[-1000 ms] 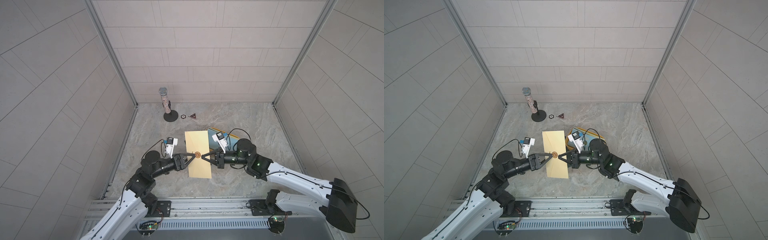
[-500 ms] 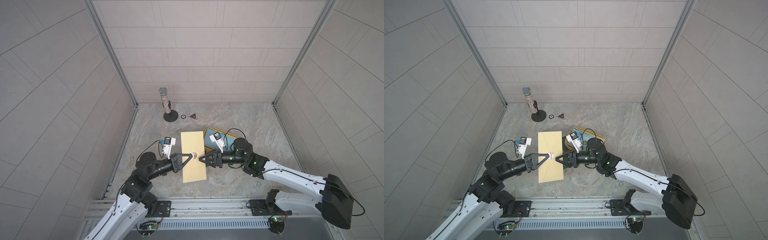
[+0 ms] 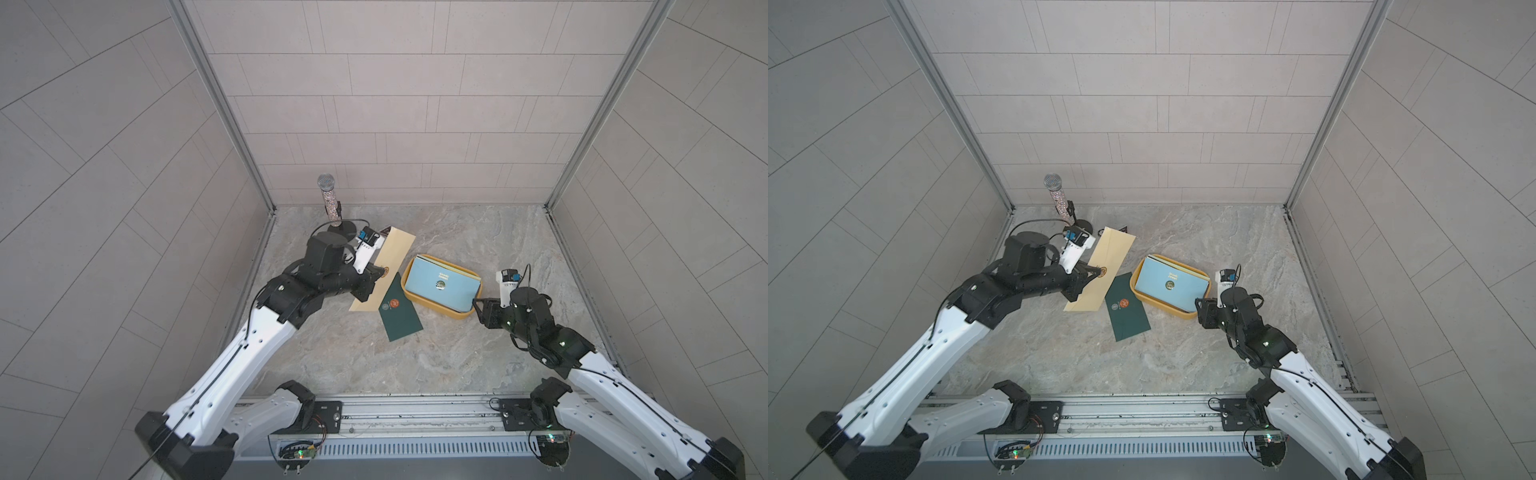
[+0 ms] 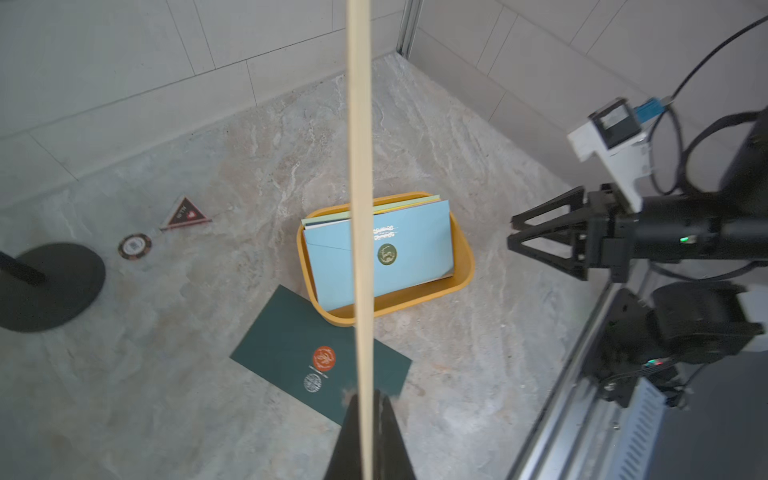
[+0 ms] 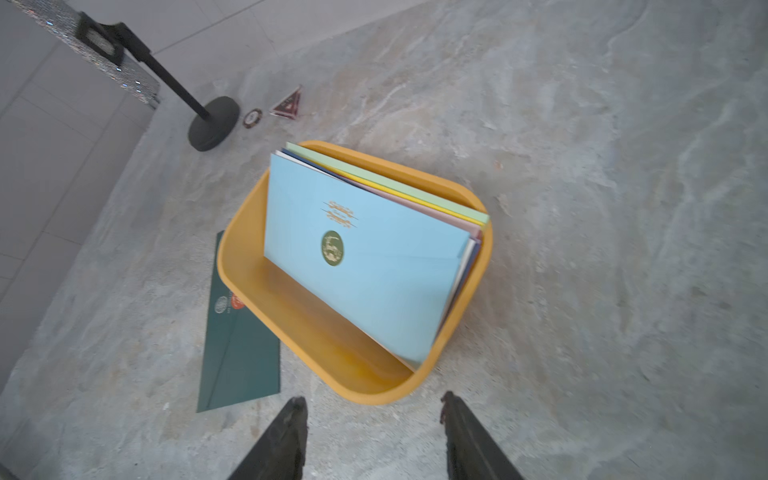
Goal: Put the sealed envelopes into the storage box
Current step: Pick up the envelope from the center of the board, then place the envelope in the storage box.
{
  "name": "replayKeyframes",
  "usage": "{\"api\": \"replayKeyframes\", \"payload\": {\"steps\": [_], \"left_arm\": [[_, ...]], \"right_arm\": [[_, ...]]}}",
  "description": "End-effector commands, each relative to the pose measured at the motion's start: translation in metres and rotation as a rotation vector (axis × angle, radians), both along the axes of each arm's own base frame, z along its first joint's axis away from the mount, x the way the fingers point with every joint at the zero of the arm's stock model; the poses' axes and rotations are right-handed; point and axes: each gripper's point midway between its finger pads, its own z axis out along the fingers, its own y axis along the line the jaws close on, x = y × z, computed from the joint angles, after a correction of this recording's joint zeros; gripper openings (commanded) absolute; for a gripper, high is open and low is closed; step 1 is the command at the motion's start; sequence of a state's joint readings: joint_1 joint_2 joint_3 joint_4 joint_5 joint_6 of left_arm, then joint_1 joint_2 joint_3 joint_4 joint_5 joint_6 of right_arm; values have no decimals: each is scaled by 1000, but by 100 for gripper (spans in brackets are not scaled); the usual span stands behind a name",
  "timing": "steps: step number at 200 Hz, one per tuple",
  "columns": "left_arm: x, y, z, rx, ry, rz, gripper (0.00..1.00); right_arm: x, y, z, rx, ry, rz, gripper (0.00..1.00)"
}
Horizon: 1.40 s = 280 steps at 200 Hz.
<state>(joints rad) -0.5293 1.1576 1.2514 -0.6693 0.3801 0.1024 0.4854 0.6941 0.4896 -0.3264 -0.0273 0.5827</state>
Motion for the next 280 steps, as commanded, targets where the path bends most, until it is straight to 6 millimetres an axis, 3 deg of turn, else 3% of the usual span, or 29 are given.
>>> {"api": "replayKeyframes", "payload": {"steps": [1,9,21,49,94,107,138,192,246,272,280], "left_arm": [[6,-23,-2,161,-94,-266,0],[4,-38,-4,190,-137,-412,0],[17,-54,-7,239,-209,-524,0],[49,-89,-15,359,-262,-678,0],[52,-131,-73,508,-256,-971,0],[62,-137,-91,548,-246,-986,0],[78,-148,-116,577,-199,-1001,0],[69,-146,-159,686,-113,-1121,0],[67,-148,-168,704,-114,-1156,0],[71,-149,-168,709,-117,-1130,28],[73,-150,-164,706,-128,-1117,31]], "right_arm": [[-3,-21,-4,-60,-11,-75,56],[-4,-23,-7,-55,-5,-85,56],[-5,-23,-8,-52,3,-82,55],[-11,-28,-13,-64,30,-95,54],[-18,-40,-14,-49,23,-132,54],[-19,-39,-15,-45,22,-128,54],[-22,-41,-13,-37,12,-132,54],[-23,-45,-15,-39,18,-153,54],[-20,-41,-19,-49,45,-140,54],[-19,-40,-21,-52,54,-136,54],[-19,-40,-21,-54,57,-136,54]]}}
